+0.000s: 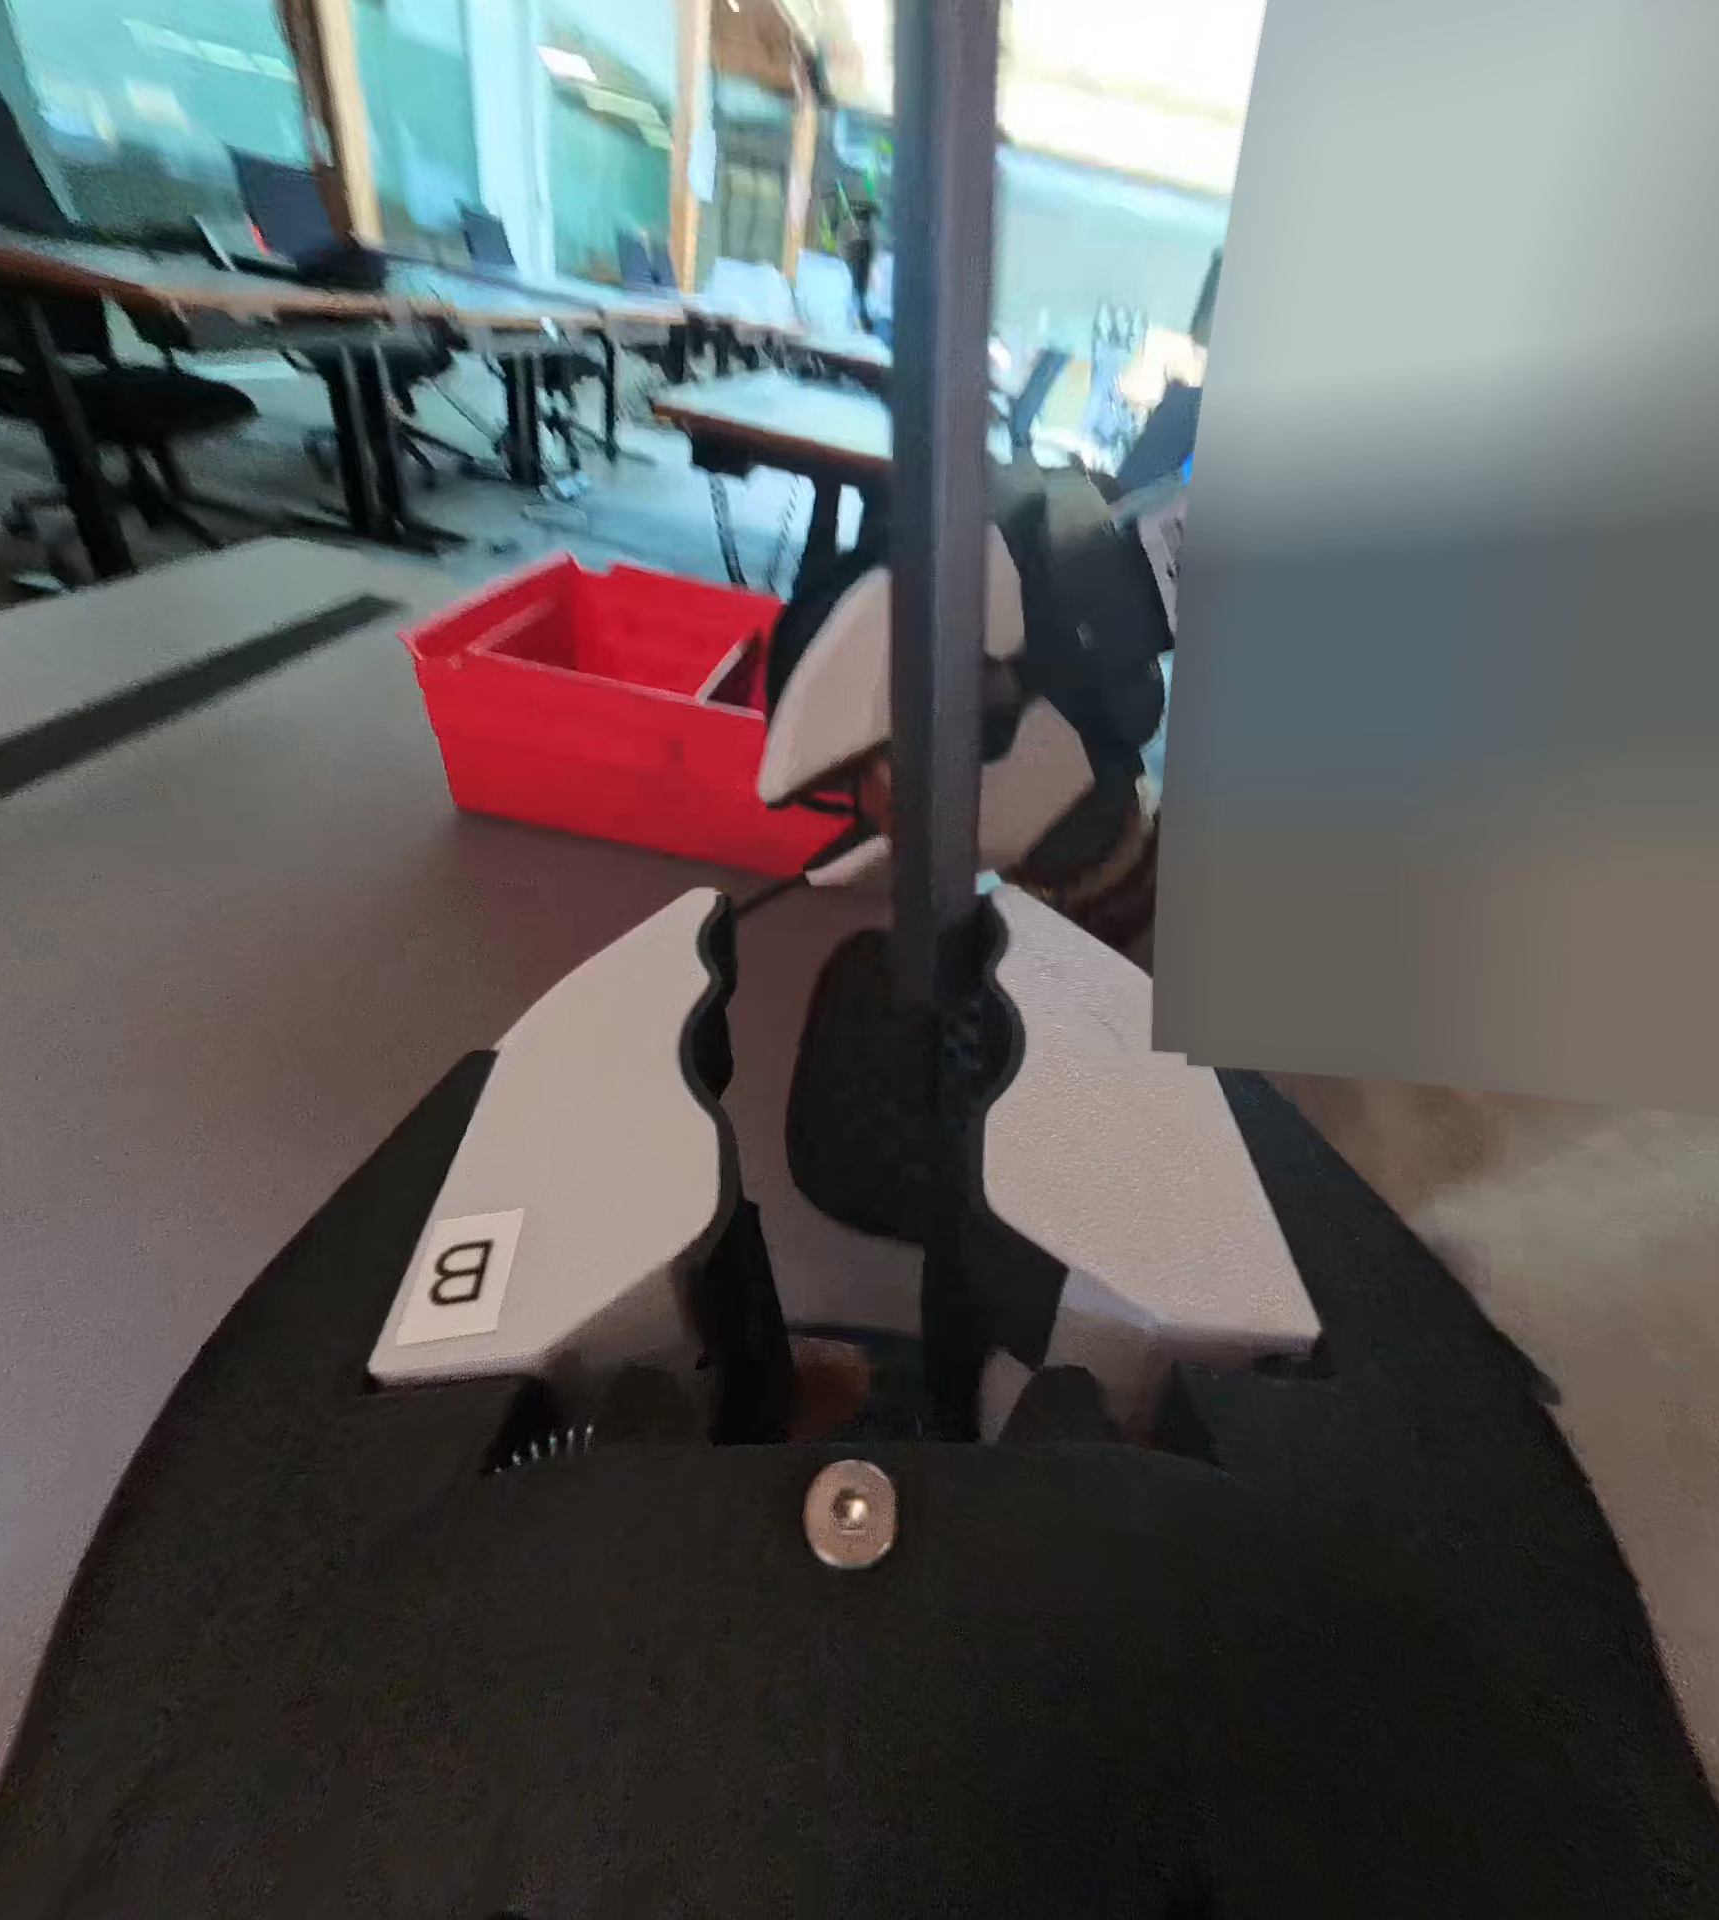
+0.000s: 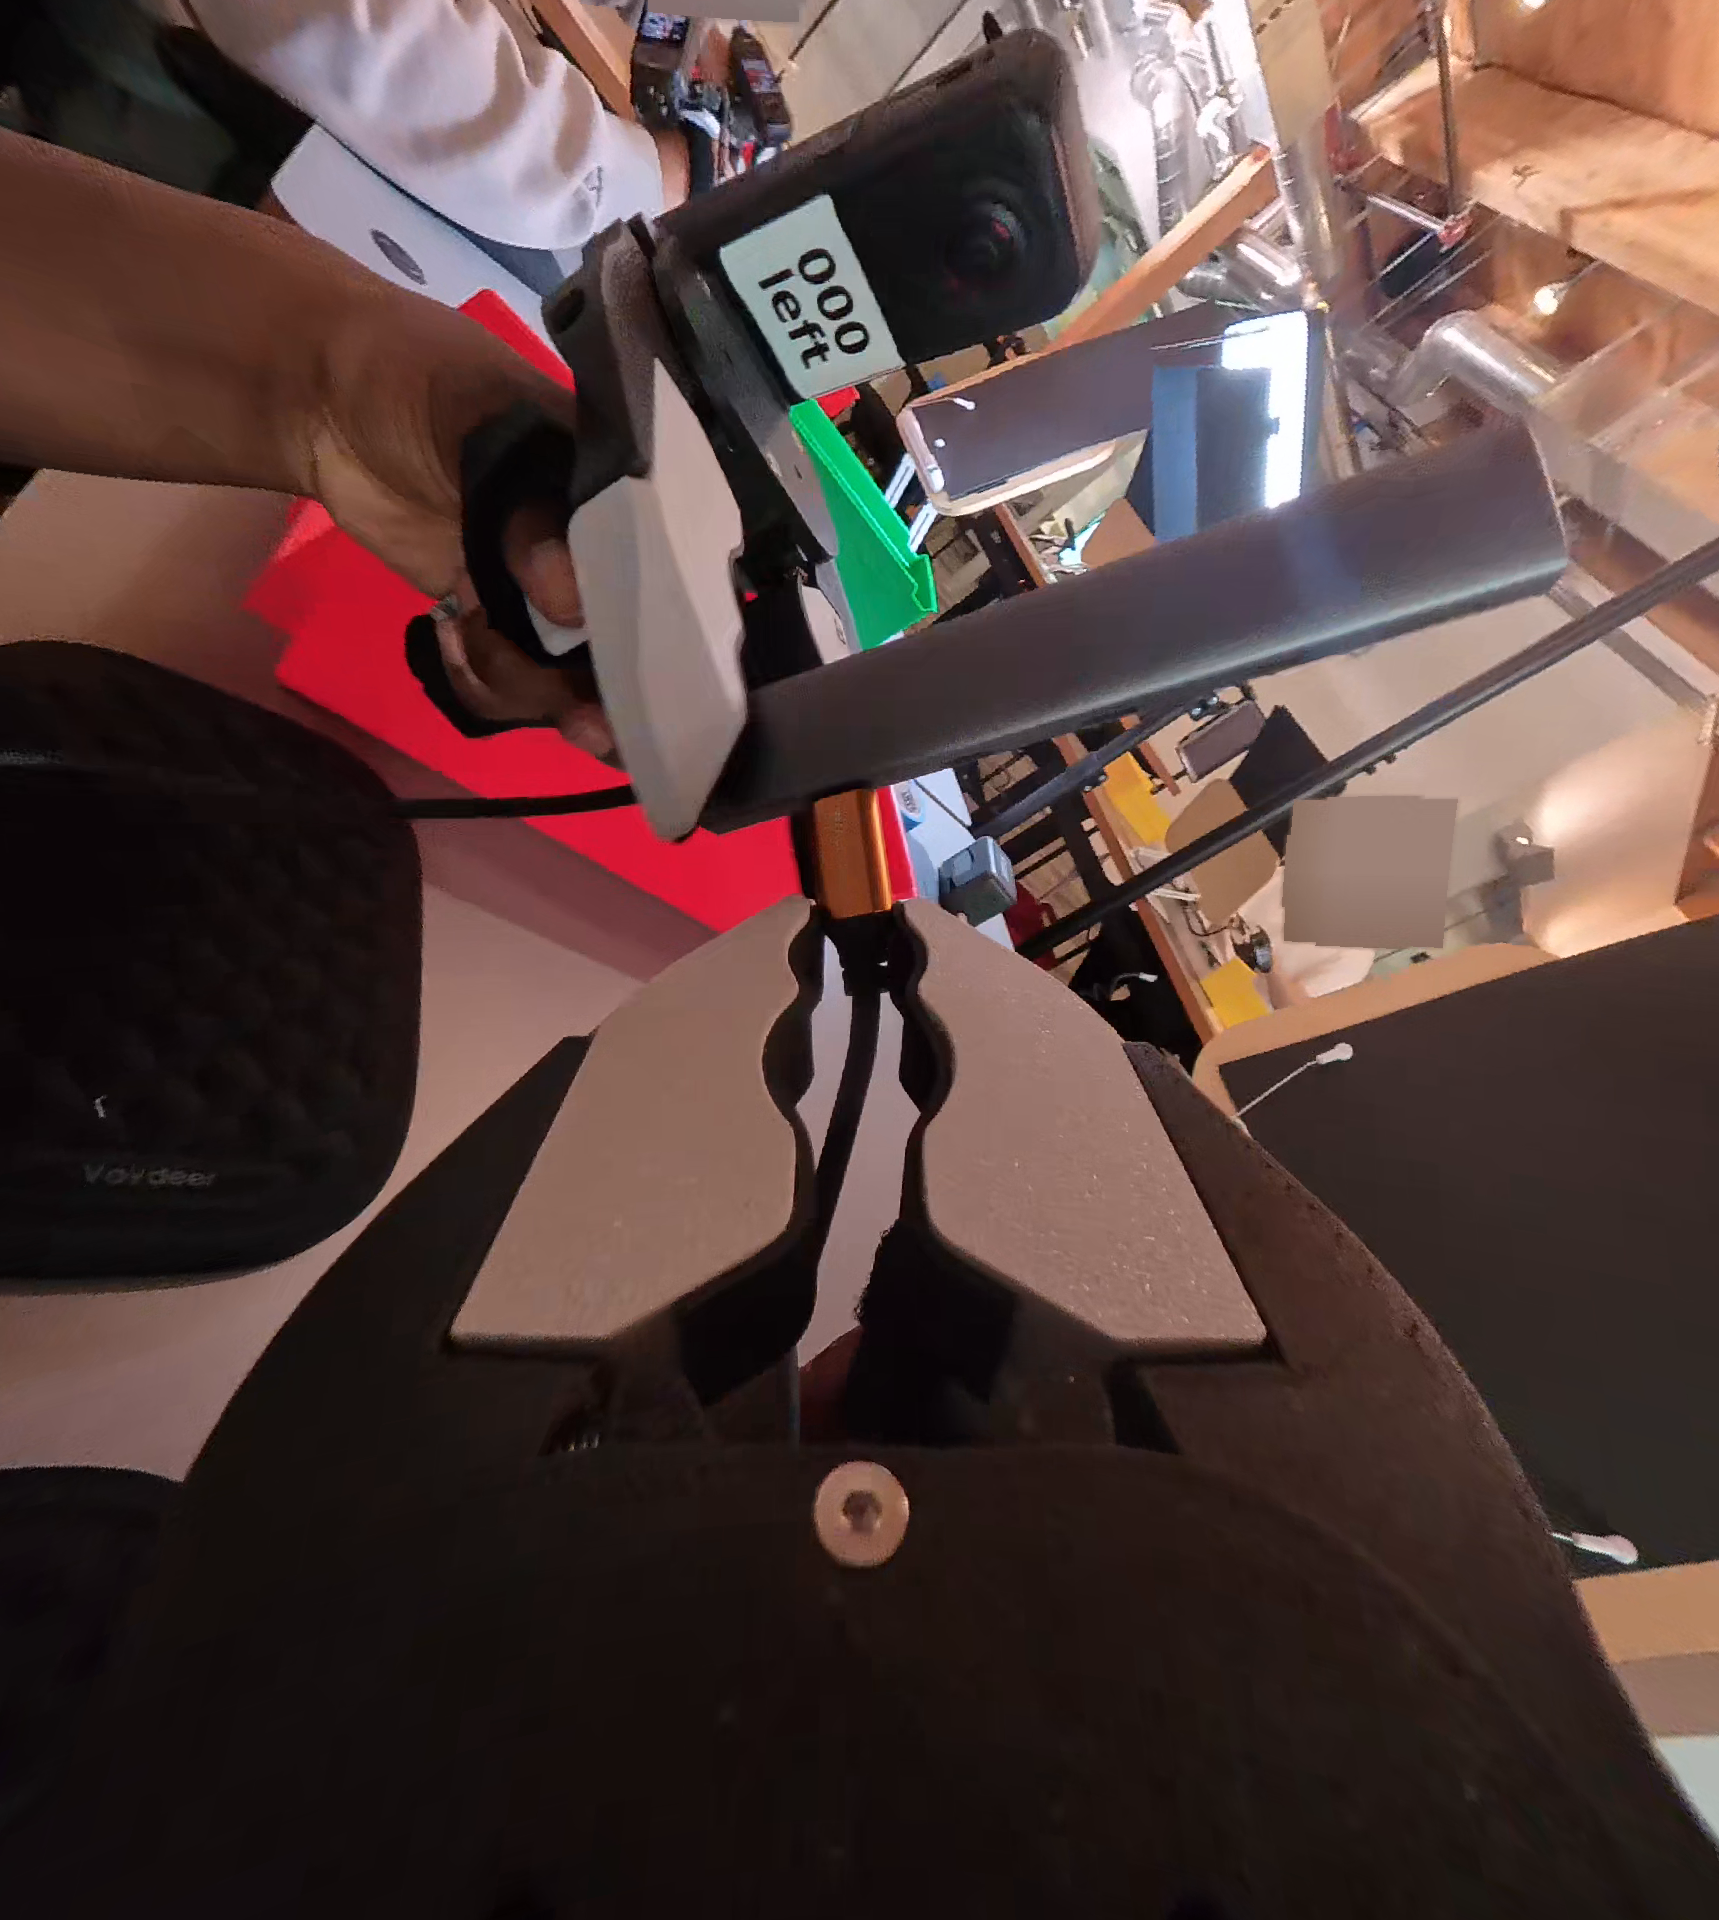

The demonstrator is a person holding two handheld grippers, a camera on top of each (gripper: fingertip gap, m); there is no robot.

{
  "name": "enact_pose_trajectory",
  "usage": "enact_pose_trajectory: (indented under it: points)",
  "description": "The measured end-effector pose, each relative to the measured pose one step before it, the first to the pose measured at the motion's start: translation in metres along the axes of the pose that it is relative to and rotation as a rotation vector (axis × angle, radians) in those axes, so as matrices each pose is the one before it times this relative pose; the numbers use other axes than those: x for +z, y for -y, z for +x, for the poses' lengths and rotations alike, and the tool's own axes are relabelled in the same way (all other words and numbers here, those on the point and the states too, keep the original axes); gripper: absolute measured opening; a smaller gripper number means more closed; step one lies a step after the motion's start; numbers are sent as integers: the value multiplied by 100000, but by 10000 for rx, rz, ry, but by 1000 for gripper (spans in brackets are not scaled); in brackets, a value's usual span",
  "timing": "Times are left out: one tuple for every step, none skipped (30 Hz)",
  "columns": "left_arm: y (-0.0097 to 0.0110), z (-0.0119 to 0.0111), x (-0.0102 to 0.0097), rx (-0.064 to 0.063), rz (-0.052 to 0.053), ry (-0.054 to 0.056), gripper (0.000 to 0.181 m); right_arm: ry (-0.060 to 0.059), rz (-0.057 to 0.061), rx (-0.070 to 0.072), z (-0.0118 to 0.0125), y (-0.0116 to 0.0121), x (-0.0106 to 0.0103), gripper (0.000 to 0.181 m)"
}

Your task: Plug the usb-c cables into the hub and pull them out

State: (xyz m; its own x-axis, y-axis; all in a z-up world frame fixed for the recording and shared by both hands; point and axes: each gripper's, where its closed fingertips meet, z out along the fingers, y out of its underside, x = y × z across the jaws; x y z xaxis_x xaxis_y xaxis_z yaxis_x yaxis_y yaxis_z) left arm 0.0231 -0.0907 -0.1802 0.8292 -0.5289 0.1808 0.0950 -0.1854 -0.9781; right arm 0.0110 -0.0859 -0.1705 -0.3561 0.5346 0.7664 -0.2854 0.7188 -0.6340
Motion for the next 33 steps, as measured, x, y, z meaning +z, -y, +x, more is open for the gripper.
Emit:
enact_pose_trajectory:
  points:
    - [-514, 515, 267, 238, -331, -245, 34, 85, -19, 15, -193, -119, 30, 11]
    - [-289, 436, 300, 318, -193, -142, 25, 29, -47, -32, -123, -152, 50, 11]
    - [-316, 36, 239, 377, -216, 137, 12, 38, -58, -79, -143, -130, 48, 11]
    - [-246, -341, 113, 317, -164, 398, 9, -40, -87, -102, -18, -143, 21, 11]
    - [-77, -169, 30, 175, -36, 253, 9, -80, -99, -133, 12, -121, -6, 11]
    - [79, -81, -18, 5, 74, 146, 8, -123, -72, -145, 71, -35, -28, 11]
    - [258, -132, -68, 24, 251, 201, 8, -153, -125, -155, 126, -83, -24, 11]
    - [460, -188, -143, -77, 413, 222, 8, -135, -140, -146, 126, -102, -16, 11]
    - [460, -231, -159, -207, 406, 206, 7, -116, -109, -111, 63, -103, 50, 10]
    - [318, -180, -58, -153, 298, 185, 7, -242, -78, -54, 187, -75, 106, 10]
    - [116, -326, 5, 17, 185, 358, 7, -237, -153, -49, 158, -184, 144, 10]
    - [77, -337, 27, 148, 156, 425, 7, -171, -155, 38, 107, -195, 143, 10]
    - [224, -234, -33, 87, 235, 344, 7, -124, -36, 281, 56, -60, 138, 10]
    - [367, -183, -70, -29, 330, 249, 7, -91, 75, 546, 15, 43, 155, 10]
    - [215, -230, -47, -51, 230, 220, 7, -80, 65, 537, -57, -30, 181, 10]
    - [1, -297, 22, -7, 122, 255, 7, -149, -36, 323, -37, -230, 199, 10]
    - [-42, -287, 56, -27, 158, 242, 7, -218, -48, 222, -3, -239, 189, 10]
    - [32, -232, 2, -140, 241, 150, 6, -193, -12, 375, -48, -192, 194, 8]
    - [138, -342, -141, -154, 307, 175, 6, -96, -21, 567, -166, -249, 204, 7]
    - [-125, -227, -66, -175, 70, 58, 6, -89, -38, 593, -228, -252, 194, 7]
    - [-106, -123, -45, -174, 63, 19, 6, -95, 17, 394, -157, -137, 83, 7]
    - [45, 5, -36, -199, 97, -47, 6, -58, 24, 237, -42, 45, -11, 7]
    - [236, 50, 31, -19, 236, 39, 6, -51, -11, 182, 82, 153, -12, 7]
    - [260, 12, 73, 21, 204, 29, 6, -82, 27, 103, 154, 184, 27, 7]
    - [199, -23, 134, -3, 141, -47, 7, -123, 76, -17, 216, 130, 59, 7]
    - [-1, -91, 159, -122, -40, -139, 7, -92, 45, -97, 212, 8, 61, 7]
    - [-212, -73, 132, -223, -255, -280, 7, 10, -50, -81, 179, -141, 15, 7]
    - [-344, -23, 51, -292, -381, -380, 7, 170, -119, -58, 27, -230, -37, 7]
    - [-293, 73, -23, -210, -264, -403, 8, 240, -100, -46, -5, -154, -93, 7]
    - [-179, 146, -92, -153, -159, -369, 8, 247, -99, -102, -13, -92, -124, 7]
    - [128, 227, -182, -22, 45, -316, 10, 213, -111, -177, 23, -71, -141, 7]
    - [282, 111, -233, 128, 129, -137, 15, 229, -151, -188, 3, -94, -149, 6]
    - [165, 8, -223, 216, 15, -16, 21, 318, -160, -187, -141, -74, -142, 7]
